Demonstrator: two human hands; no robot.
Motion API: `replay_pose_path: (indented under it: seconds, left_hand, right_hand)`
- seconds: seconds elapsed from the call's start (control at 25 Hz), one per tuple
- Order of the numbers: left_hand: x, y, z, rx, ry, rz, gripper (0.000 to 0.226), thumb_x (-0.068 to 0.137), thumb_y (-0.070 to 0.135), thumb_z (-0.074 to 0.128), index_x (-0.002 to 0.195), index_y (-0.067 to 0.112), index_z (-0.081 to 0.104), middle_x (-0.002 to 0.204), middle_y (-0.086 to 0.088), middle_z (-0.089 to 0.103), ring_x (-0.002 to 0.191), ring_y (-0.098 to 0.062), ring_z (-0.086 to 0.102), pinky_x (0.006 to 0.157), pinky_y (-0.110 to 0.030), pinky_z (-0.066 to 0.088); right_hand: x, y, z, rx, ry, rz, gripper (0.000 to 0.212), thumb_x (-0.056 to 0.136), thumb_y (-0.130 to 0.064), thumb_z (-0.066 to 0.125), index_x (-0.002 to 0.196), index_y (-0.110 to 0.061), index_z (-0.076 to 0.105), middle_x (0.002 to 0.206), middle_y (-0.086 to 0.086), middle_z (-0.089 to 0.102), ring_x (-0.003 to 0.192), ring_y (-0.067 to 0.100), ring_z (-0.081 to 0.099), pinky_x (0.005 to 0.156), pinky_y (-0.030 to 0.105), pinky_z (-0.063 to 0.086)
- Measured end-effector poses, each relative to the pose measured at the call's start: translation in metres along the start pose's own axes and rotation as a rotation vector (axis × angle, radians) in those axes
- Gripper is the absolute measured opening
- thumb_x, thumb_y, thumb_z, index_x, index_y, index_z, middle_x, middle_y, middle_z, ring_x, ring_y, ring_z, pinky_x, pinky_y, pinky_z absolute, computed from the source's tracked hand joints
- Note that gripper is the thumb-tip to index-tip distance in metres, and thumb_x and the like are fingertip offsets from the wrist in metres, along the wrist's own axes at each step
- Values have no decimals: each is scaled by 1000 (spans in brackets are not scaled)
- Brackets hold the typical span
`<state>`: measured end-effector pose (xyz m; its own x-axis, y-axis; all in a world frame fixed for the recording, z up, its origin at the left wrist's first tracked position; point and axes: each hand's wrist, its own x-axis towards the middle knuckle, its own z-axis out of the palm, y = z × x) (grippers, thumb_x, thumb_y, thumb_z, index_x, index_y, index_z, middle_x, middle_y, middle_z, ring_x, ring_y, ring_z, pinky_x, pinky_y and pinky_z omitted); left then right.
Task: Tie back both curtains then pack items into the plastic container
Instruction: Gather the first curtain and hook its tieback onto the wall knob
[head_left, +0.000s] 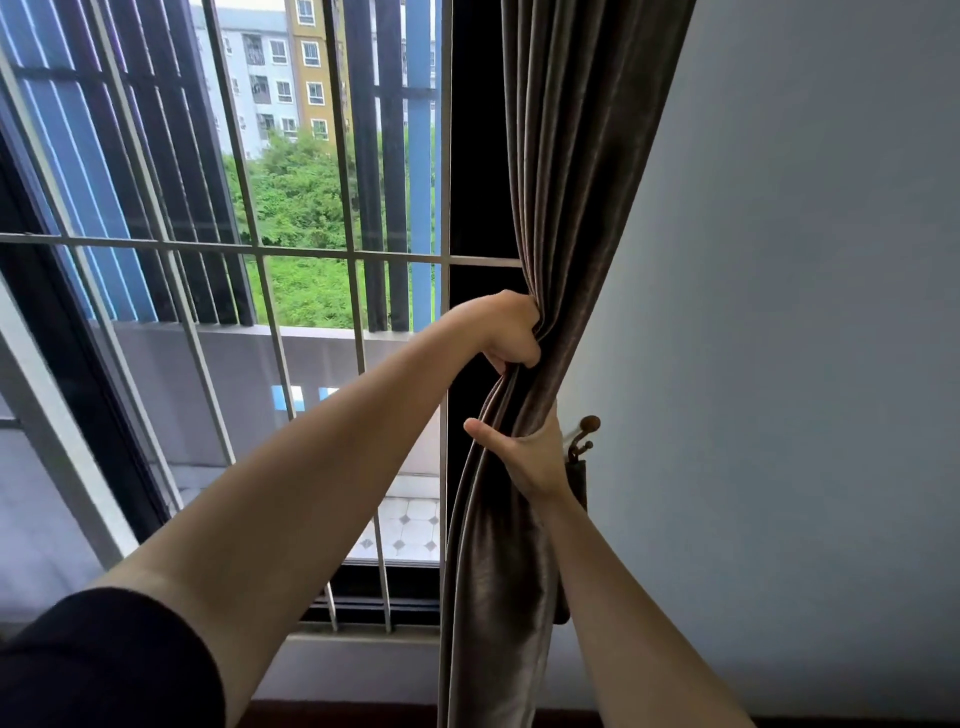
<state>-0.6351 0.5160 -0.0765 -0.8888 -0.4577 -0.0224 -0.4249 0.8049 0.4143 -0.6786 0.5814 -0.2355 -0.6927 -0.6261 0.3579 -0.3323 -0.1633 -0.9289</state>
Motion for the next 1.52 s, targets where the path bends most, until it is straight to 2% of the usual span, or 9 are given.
replay_pose_path:
  seconds: [0.16, 0.36, 0.48, 0.72, 0.8, 1.0, 1.12, 1.2, 1.52]
  left_hand:
    - [6, 9, 1, -35, -55, 8, 39, 82, 0, 57, 120, -5, 51, 116, -16, 54, 88, -29, 70, 78, -38, 59]
    - [10, 5, 7, -66, -25, 13, 37, 82, 3, 57, 118, -4, 52, 119, -17, 52, 83, -26, 71, 78, -37, 60]
    - [8, 3, 13, -165, -8, 56, 34, 80, 5, 59, 113, -2, 56, 114, -16, 58, 82, -24, 71, 77, -37, 60]
    - [0, -35, 35, -1072, -299, 215, 46, 79, -1, 59, 124, 8, 52, 106, -6, 65, 95, -16, 66, 88, -28, 54]
    - [15, -49, 60, -1318, -179, 115, 52, 77, -5, 51, 129, 2, 47, 98, -9, 64, 88, -19, 67, 88, -33, 53]
    - [54, -66, 161, -898, 39, -167, 31, 87, 4, 56, 116, -4, 60, 88, -13, 65, 83, -23, 65, 89, -39, 55]
    - [72, -69, 207, -595, 67, -193, 20, 86, 13, 57, 100, 3, 67, 94, -14, 66, 95, -31, 66, 89, -42, 55]
    - [87, -68, 228, -451, 56, -218, 28, 89, 19, 55, 113, 6, 62, 112, -16, 62, 108, -32, 60, 93, -37, 51]
    - [133, -57, 282, -461, 5, -255, 35, 92, 24, 54, 116, -1, 59, 117, -19, 64, 109, -32, 59, 92, -35, 45]
  right_hand:
    - [5, -1, 13, 18, 142, 15, 84, 62, -26, 87, 133, -23, 42, 113, -16, 58, 101, -5, 54, 79, -6, 36]
    - [7, 3, 17, 10, 244, 41, 63, 67, -10, 71, 124, -21, 47, 87, -15, 63, 81, 0, 64, 83, 21, 53]
    - [3, 6, 6, 18, 249, 22, 58, 68, -4, 67, 120, -23, 49, 87, -16, 62, 81, -7, 62, 72, 8, 48]
    - [5, 19, -65, -93, 140, 6, 57, 61, -14, 69, 115, -2, 55, 100, 10, 66, 92, 22, 66, 84, 38, 57]
    - [3, 18, -83, -110, 130, 7, 59, 59, -20, 73, 111, 1, 56, 98, 12, 67, 91, 24, 67, 83, 40, 57]
    - [4, 13, -123, -115, 105, -35, 32, 64, 9, 68, 91, -4, 58, 76, -6, 63, 73, 3, 65, 68, 19, 51]
    - [12, 14, -147, -126, 113, -53, 28, 60, -1, 66, 87, -4, 56, 76, 1, 60, 71, 9, 64, 65, 20, 51]
    - [19, 16, -162, -142, 128, -46, 25, 58, -3, 64, 81, -4, 56, 74, 3, 59, 68, 8, 63, 63, 21, 51]
    - [40, 10, -208, -145, 143, -100, 27, 54, 0, 60, 72, -20, 53, 72, 1, 56, 62, -1, 61, 59, 15, 52]
